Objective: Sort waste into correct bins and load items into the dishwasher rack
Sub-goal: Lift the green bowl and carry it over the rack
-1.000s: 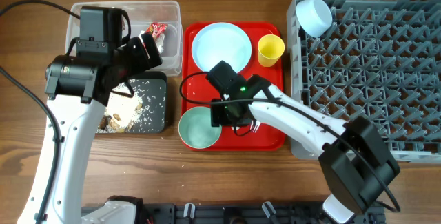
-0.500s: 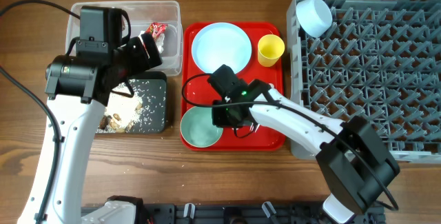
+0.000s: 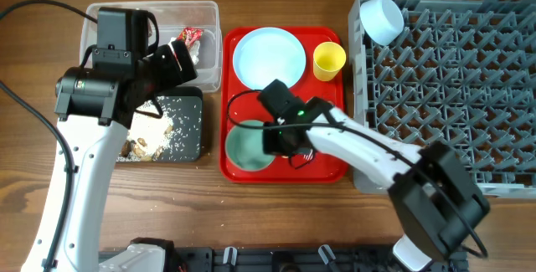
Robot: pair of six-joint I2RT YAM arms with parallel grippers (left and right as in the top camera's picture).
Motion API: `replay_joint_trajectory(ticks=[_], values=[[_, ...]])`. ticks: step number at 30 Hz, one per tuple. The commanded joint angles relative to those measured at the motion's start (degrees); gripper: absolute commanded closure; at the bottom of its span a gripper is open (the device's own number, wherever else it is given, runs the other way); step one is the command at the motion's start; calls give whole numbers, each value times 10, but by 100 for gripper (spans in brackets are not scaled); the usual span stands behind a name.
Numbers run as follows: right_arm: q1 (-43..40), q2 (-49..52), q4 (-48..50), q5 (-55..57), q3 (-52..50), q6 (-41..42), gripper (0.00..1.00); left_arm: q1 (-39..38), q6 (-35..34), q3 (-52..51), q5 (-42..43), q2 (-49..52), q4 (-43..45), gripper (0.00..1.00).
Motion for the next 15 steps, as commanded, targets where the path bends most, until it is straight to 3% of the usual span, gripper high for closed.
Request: replay_joint_trajectory(ticks=[1, 6, 10, 15], values=[[-60, -123, -32, 70, 48, -17, 96, 3, 7, 7, -5, -1, 1, 0], [-146, -271, -94, 232, 60, -17, 96, 3, 7, 7, -5, -1, 1, 0], [-195, -362, -126, 436, 60, -15, 96, 3, 7, 7, -5, -1, 1, 0], [-215, -376, -144, 676, 60, -19, 96, 3, 7, 7, -5, -1, 1, 0]])
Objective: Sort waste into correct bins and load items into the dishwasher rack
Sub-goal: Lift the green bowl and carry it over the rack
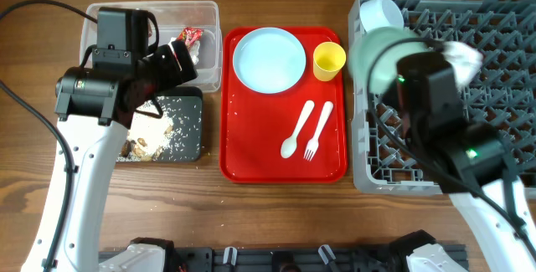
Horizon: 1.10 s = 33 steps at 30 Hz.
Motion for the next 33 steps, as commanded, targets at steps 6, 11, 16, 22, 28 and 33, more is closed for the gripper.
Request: replay_joint_trajectory(ticks=[6, 11, 16, 22, 28, 33], values=[[-10, 113, 38, 400, 2, -124, 96, 3, 7, 7, -5, -1, 1, 0], [-10, 247, 149, 486, 2, -342, 96, 3, 7, 7, -5, -1, 1, 0], [-10, 355, 288, 524, 2, -518, 96, 3, 7, 7, -5, -1, 1, 0], [-10, 423, 365, 520, 2, -600, 96, 3, 7, 7, -5, -1, 1, 0], [-9, 433, 357, 478, -9, -604, 96, 3, 7, 7, -5, -1, 1, 0], [-9, 433, 355, 460, -31, -612, 96, 3, 7, 7, -5, -1, 1, 0]])
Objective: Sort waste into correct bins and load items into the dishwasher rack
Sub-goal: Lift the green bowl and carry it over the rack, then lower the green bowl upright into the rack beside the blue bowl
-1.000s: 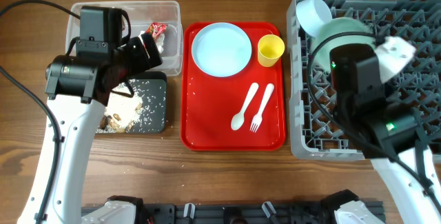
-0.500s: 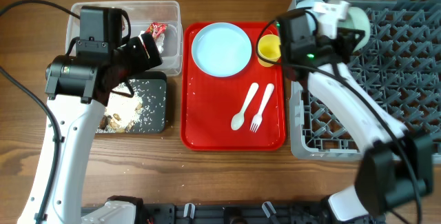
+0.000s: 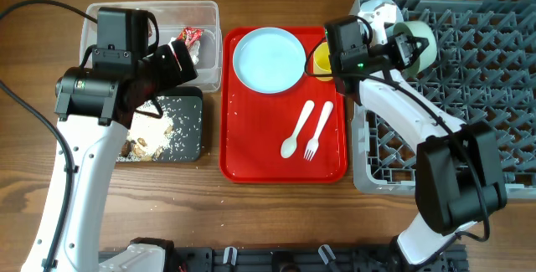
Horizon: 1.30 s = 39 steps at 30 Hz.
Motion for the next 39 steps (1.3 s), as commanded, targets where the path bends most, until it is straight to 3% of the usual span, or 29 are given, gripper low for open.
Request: replay_joint_trajectory(ticks=[1, 10, 12, 14, 16, 22, 31, 39], values=[[-1, 9, -3, -19, -21, -21, 96, 3, 7, 7, -5, -1, 1, 0], [26, 9, -2, -35, -22, -55, 96, 3, 7, 7, -5, -1, 1, 0], [34, 9, -2, -35, -22, -73, 85, 3, 7, 7, -5, -1, 1, 0], [41, 9, -2, -35, -22, -83, 64, 3, 7, 7, -5, -1, 1, 0], [47, 9, -1, -35, -22, -83, 49, 3, 7, 7, -5, -1, 1, 0], [60, 4, 37, -64, -22, -114, 31, 3, 7, 7, -5, -1, 1, 0], [64, -49, 145, -117, -22, -188, 23, 3, 7, 7, -5, -1, 1, 0], [64, -78, 131, -199, -22, -187, 22, 3, 7, 7, -5, -1, 1, 0]])
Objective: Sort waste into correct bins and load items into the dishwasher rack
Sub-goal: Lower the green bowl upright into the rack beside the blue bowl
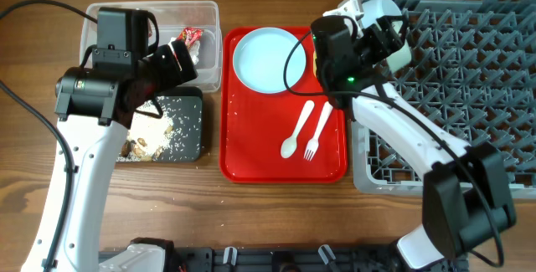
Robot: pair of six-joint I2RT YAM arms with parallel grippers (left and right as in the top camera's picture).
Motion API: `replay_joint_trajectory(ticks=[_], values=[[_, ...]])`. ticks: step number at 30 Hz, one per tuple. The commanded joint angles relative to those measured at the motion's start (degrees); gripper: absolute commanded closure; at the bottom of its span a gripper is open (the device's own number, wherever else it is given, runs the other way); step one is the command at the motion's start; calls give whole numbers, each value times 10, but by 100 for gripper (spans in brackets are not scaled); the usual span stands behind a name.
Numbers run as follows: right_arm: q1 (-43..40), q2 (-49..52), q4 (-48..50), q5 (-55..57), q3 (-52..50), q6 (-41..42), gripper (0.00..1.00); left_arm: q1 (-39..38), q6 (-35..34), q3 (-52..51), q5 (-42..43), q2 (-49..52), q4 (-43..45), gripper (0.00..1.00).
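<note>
On the red tray (251, 155) lie a white plate (266, 59), a white spoon (296, 130) and a white fork (316, 130). My right gripper (390, 36) reaches over the near-left corner of the grey dishwasher rack (469, 105), beside a white cup (381, 9) standing in it. The arm hides the yellow cup, and the pale green bowl does not show clearly. I cannot make out how its jaws stand. My left gripper (181, 58) hangs over the clear bin (209, 21) holding a wrapper (191, 36); its jaws are too dark to read.
A black tray (180, 125) with food scraps sits left of the red tray, under the left arm. The rack fills the right side of the table. Cables trail from both arms.
My right gripper, which held the green bowl over the rack's left edge, has drawn back left towards the white cup. The bowl no longer shows in it. The left arm has not moved.
My right gripper was at the green bowl on the tray's near end. Then it carried the bowl above the rack, uncovering spoon and fork. Then it held the bowl low at the rack's left edge, and now sits by the white cup. The left arm stayed still.
</note>
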Motion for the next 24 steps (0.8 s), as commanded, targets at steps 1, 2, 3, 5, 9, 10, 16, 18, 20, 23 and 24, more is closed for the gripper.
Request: replay_joint_trajectory(ticks=[1, 2, 3, 5, 9, 10, 16, 18, 20, 23, 24], values=[[5, -15, -21, -62, 0, -6, 22, 3, 7, 7, -5, -1, 1, 0], [5, -15, -40, -79, 0, -3, 21, 3, 7, 7, -5, -1, 1, 0], [5, -15, -52, -86, 0, 9, 21, 3, 7, 7, -5, -1, 1, 0], [4, -15, -72, -93, 0, 34, 21, 3, 7, 7, -5, -1, 1, 0], [4, -15, -108, -109, 0, 84, 21, 3, 7, 7, -5, -1, 1, 0], [4, -15, -110, -109, 0, 90, 21, 3, 7, 7, -5, -1, 1, 0], [3, -20, -104, -108, 0, 103, 21, 3, 7, 7, -5, -1, 1, 0], [3, -28, -99, -108, 0, 119, 21, 3, 7, 7, -5, -1, 1, 0], [3, -36, -97, -109, 0, 128, 21, 3, 7, 7, -5, -1, 1, 0], [-2, -38, -99, -108, 0, 126, 21, 3, 7, 7, -5, -1, 1, 0], [-5, -38, -103, -108, 0, 127, 22, 3, 7, 7, -5, -1, 1, 0]])
